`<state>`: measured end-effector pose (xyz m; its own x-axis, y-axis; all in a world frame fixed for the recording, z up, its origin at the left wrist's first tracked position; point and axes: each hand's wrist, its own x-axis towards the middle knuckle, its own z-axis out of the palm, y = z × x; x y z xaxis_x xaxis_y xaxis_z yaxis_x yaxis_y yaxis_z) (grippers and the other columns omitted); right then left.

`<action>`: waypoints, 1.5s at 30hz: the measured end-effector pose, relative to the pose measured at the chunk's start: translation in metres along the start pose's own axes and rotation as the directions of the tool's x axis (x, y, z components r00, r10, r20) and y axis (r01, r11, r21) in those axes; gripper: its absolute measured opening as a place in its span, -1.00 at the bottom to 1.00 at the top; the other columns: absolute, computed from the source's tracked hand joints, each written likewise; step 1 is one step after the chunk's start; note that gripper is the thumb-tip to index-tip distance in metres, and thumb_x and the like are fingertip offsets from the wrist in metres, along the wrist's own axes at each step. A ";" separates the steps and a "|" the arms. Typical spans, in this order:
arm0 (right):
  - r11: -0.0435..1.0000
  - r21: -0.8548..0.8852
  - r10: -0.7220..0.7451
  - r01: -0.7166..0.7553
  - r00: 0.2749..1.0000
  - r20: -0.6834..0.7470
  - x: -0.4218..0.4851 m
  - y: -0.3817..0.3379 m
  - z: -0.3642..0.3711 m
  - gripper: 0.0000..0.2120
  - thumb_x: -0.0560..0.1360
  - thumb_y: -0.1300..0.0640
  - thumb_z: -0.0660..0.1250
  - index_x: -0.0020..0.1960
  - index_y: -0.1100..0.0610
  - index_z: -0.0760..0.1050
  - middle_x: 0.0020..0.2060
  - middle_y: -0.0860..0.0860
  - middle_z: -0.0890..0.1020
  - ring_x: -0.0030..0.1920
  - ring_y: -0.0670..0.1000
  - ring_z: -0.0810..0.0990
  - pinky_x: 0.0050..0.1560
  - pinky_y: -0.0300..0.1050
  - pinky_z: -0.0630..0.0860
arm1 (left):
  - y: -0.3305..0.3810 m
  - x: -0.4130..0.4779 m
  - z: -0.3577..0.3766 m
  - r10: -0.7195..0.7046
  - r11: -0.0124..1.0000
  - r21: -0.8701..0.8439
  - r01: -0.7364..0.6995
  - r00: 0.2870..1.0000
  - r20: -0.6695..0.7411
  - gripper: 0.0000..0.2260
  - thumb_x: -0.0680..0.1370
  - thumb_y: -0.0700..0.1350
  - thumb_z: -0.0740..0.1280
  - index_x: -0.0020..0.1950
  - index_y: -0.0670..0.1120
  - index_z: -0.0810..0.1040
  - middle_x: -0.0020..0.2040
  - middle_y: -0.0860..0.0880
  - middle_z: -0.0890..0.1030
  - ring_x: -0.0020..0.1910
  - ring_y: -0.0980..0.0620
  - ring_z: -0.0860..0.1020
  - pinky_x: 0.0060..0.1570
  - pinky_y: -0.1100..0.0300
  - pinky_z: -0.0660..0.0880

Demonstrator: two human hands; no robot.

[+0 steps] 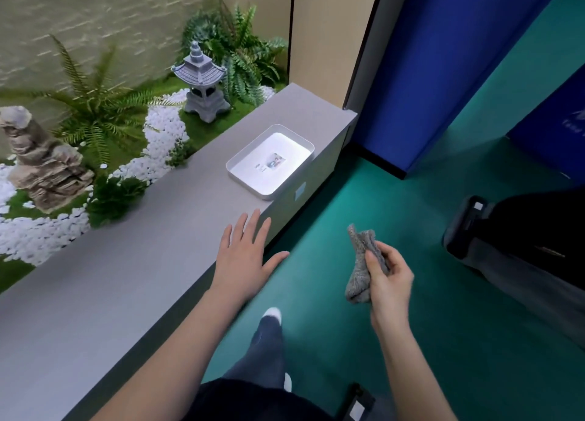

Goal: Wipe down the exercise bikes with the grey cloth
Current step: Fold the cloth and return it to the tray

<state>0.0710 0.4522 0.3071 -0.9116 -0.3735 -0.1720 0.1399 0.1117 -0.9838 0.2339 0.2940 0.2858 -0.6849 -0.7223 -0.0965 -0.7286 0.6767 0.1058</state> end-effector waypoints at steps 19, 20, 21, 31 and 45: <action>0.999 -0.022 -0.032 0.041 0.953 0.300 0.275 -0.074 0.162 -0.72 0.49 0.35 0.31 -0.08 -0.04 0.55 -0.10 0.01 0.65 -0.10 -0.05 0.63 0.01 -0.15 0.53 | -0.023 0.265 -0.024 -0.294 0.956 -0.042 0.292 0.954 -0.055 -0.30 0.50 0.36 -0.13 0.53 0.00 0.09 0.56 -0.02 0.00 0.53 -0.06 -0.05 0.46 -0.05 -0.10; 0.999 -0.028 -0.028 0.040 0.944 0.328 0.285 -0.076 0.169 -0.73 0.50 0.35 0.32 -0.09 -0.04 0.55 -0.10 0.03 0.65 -0.10 -0.03 0.63 0.00 -0.14 0.53 | -0.025 0.270 -0.024 -0.321 0.946 -0.055 0.319 0.945 -0.052 -0.29 0.49 0.36 -0.13 0.53 -0.01 0.11 0.56 -0.03 0.01 0.53 -0.06 -0.05 0.47 -0.05 -0.09; 0.999 -0.035 -0.026 0.041 0.934 0.357 0.296 -0.077 0.177 -0.74 0.50 0.34 0.32 -0.08 -0.03 0.55 -0.10 0.05 0.65 -0.09 -0.02 0.63 0.00 -0.14 0.54 | -0.027 0.276 -0.023 -0.350 0.936 -0.062 0.347 0.935 -0.049 -0.28 0.48 0.37 -0.14 0.52 -0.01 0.12 0.56 -0.03 0.02 0.53 -0.06 -0.04 0.47 -0.06 -0.08; 0.992 -0.039 -0.061 0.119 0.733 0.677 0.414 -0.095 0.254 -0.73 0.50 0.33 0.32 -0.09 -0.06 0.53 -0.11 -0.12 0.61 -0.10 -0.29 0.57 -0.07 -0.45 0.46 | -0.009 0.352 -0.032 -0.659 0.752 -0.080 0.654 0.748 -0.081 -0.21 0.42 0.39 -0.26 0.53 0.01 0.09 0.56 -0.02 -0.03 0.53 -0.04 -0.07 0.47 -0.03 -0.07; 0.978 -0.090 0.014 0.190 0.365 0.931 0.473 -0.114 0.337 -0.84 0.51 0.30 0.32 0.06 0.17 0.55 -0.01 0.09 0.64 0.08 0.08 0.58 0.17 0.01 0.50 | 0.037 0.431 -0.060 -0.846 0.527 -0.338 0.780 0.520 -0.119 -0.28 0.46 0.36 -0.15 0.51 0.00 0.15 0.55 0.02 0.03 0.52 0.01 -0.02 0.46 0.03 -0.04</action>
<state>-0.2455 -0.0470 0.3209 0.0296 -0.9920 -0.1231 -0.0712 0.1208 -0.9901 -0.0879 -0.0012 0.3078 0.2612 -0.9650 -0.0223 -0.9141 -0.2547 0.3155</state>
